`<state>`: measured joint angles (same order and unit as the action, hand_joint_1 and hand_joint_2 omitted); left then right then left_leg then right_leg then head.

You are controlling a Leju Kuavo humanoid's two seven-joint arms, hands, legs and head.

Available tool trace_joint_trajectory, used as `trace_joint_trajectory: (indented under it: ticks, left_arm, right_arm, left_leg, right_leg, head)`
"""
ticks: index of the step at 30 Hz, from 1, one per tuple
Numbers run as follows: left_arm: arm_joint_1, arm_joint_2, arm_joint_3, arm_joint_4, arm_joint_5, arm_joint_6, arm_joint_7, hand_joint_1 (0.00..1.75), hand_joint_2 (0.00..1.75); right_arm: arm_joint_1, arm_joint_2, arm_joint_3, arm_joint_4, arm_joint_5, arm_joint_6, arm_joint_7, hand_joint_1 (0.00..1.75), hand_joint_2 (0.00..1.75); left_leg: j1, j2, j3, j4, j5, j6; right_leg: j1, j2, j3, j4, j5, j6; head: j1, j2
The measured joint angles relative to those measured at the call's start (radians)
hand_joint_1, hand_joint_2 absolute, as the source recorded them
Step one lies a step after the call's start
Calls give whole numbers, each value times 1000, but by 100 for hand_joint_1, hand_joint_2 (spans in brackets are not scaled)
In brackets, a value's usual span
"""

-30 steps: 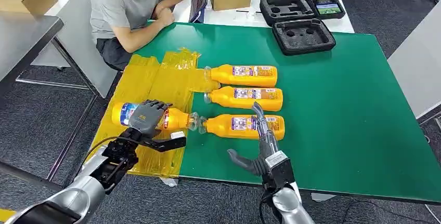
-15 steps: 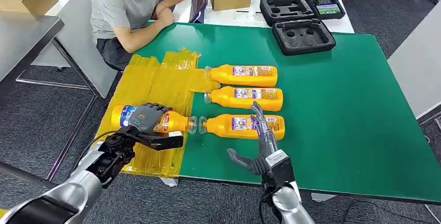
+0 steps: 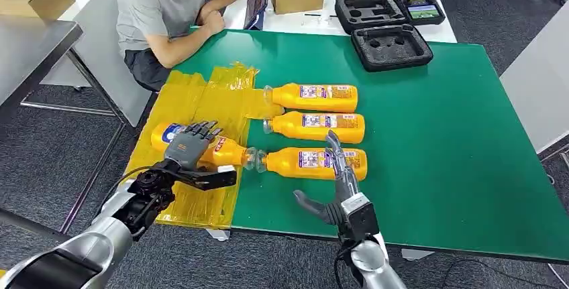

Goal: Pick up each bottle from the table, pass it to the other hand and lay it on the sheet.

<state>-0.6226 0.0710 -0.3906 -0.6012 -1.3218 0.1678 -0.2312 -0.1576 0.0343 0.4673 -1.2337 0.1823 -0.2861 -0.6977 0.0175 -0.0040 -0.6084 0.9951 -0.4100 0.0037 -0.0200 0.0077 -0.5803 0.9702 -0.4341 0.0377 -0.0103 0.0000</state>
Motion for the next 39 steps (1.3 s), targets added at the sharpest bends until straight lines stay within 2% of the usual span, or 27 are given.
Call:
trace_joint_trajectory:
  ticks: [15, 17, 20, 23, 27, 31, 36, 39]
  left_arm:
    - [16, 11, -2, -46, 42, 3, 16, 0, 175]
    - [40, 19, 0, -103, 111, -20, -23, 0, 175]
    - [133, 61, 8, -302, 299, -101, -111, 0, 175]
    - [221, 111, 16, -506, 430, -182, -165, 0, 175]
    - [296, 172, 42, -686, 506, -241, -205, 0, 175]
    - [375, 203, 71, -806, 574, -296, -276, 0, 175]
    - [427, 211, 107, -889, 631, -338, -315, 0, 175]
    - [433, 213, 116, -906, 632, -357, -324, 0, 175]
  right_arm:
    - [-1, -3, 2, 16, 33, -46, 0, 0, 175]
    - [0, -5, 2, 22, 78, -86, 0, 0, 175]
    - [5, -11, 2, 41, 267, -225, 0, 0, 175]
    - [15, -17, -13, 52, 380, -260, 0, 0, 175]
    - [14, -21, -42, 53, 366, -225, 0, 0, 175]
    - [4, -29, -42, 55, 325, -217, 0, 0, 175]
    - [-19, -34, -27, 69, 328, -233, 0, 0, 175]
    - [-28, -35, -25, 83, 396, -266, 7, 0, 175]
  left_leg:
    - [0, 0, 0, 0, 0, 0]
    - [0, 0, -1, 0, 0, 0]
    - [0, 1, -1, 0, 0, 0]
    - [0, 0, -3, 0, 0, 0]
    - [0, 0, -3, 0, 0, 0]
    - [0, 0, -3, 0, 0, 0]
    - [0, 0, -3, 0, 0, 0]
    - [0, 0, -3, 0, 0, 0]
  right_leg:
    - [0, 0, 0, 0, 0, 0]
    - [0, 0, 0, 0, 0, 0]
    - [0, 0, -1, 0, 0, 0]
    - [0, 0, -3, 0, 0, 0]
    - [0, 0, -4, 0, 0, 0]
    - [0, 0, -3, 0, 0, 0]
    - [0, 0, -3, 0, 0, 0]
    - [0, 0, -3, 0, 0, 0]
  head:
    - [0, 0]
    - [0, 0]
    - [0, 0]
    - [0, 0]
    - [0, 0]
    - [0, 0]
    - [0, 0]
    - [0, 0]
